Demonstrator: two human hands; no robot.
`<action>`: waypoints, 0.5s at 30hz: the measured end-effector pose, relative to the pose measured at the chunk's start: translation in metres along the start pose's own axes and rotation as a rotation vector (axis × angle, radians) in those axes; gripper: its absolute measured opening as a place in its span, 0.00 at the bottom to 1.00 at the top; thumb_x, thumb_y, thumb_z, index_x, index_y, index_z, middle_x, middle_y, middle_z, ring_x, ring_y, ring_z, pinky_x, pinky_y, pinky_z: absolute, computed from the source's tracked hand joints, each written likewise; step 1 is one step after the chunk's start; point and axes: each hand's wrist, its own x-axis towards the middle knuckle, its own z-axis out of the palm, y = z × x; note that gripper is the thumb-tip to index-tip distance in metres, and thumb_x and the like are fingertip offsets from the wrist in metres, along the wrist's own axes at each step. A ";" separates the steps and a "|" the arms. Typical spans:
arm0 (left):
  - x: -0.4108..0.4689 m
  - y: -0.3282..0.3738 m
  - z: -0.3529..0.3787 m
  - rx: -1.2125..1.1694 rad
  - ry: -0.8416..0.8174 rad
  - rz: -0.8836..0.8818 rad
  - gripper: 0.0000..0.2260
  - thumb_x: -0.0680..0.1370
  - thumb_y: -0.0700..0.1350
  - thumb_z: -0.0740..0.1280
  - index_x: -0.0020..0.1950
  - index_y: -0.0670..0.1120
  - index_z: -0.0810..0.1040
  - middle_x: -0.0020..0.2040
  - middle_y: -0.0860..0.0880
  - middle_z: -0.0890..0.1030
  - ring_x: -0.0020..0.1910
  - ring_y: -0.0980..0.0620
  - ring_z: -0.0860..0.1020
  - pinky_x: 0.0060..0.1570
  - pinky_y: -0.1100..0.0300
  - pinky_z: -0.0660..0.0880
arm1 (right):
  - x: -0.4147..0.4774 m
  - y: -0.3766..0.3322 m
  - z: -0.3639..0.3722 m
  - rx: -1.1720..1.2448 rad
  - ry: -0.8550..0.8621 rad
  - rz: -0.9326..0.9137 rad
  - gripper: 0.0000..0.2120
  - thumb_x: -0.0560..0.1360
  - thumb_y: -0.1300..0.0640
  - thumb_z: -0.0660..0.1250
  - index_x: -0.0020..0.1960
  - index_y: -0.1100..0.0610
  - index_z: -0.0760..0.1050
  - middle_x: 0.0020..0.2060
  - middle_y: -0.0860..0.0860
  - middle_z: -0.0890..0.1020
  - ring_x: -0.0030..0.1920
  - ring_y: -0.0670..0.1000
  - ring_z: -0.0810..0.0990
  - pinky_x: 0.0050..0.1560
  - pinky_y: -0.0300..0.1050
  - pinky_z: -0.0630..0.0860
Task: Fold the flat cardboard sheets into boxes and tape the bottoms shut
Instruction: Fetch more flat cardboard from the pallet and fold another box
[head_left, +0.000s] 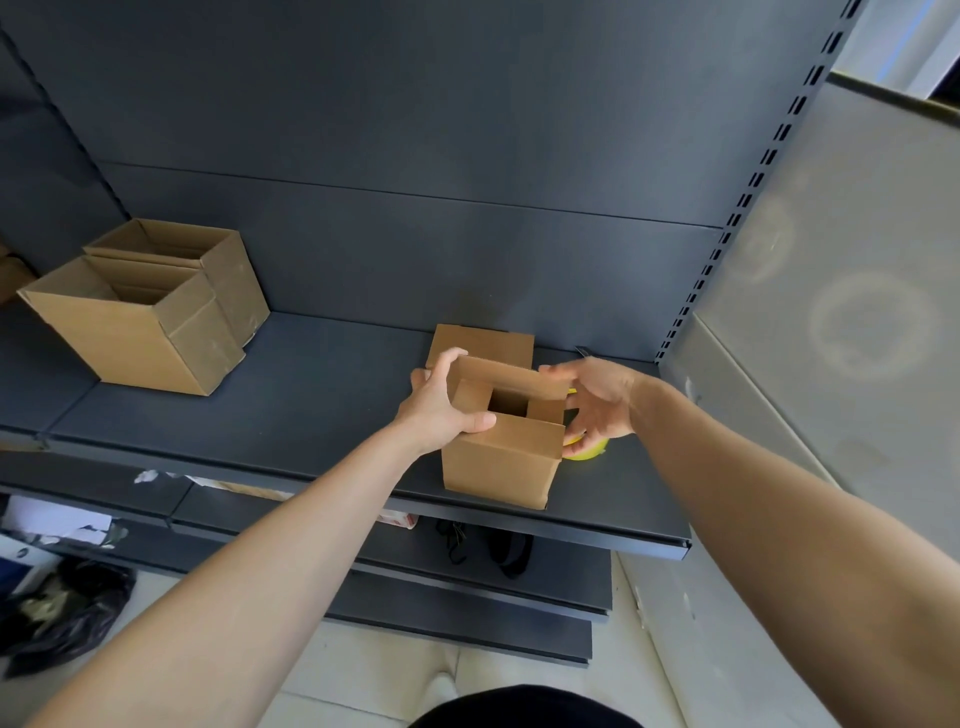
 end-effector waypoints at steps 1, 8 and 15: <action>0.000 0.000 0.000 -0.007 -0.002 0.006 0.37 0.70 0.50 0.75 0.68 0.67 0.54 0.70 0.48 0.59 0.62 0.45 0.69 0.57 0.50 0.74 | 0.000 0.000 0.000 0.001 -0.001 -0.005 0.30 0.74 0.50 0.68 0.73 0.49 0.61 0.72 0.55 0.64 0.64 0.71 0.69 0.49 0.63 0.76; -0.002 -0.004 0.002 -0.036 0.003 0.070 0.17 0.71 0.50 0.74 0.56 0.62 0.72 0.62 0.54 0.67 0.63 0.49 0.69 0.55 0.57 0.65 | 0.000 0.005 0.016 -0.185 0.075 -0.013 0.22 0.74 0.66 0.67 0.63 0.46 0.75 0.63 0.53 0.73 0.53 0.59 0.78 0.45 0.52 0.77; -0.005 0.000 0.012 -0.205 0.035 0.043 0.04 0.74 0.46 0.71 0.43 0.55 0.77 0.59 0.51 0.67 0.58 0.52 0.67 0.54 0.59 0.63 | 0.001 0.001 0.027 -0.311 0.139 0.004 0.22 0.75 0.67 0.65 0.63 0.46 0.75 0.61 0.56 0.74 0.54 0.58 0.77 0.47 0.52 0.78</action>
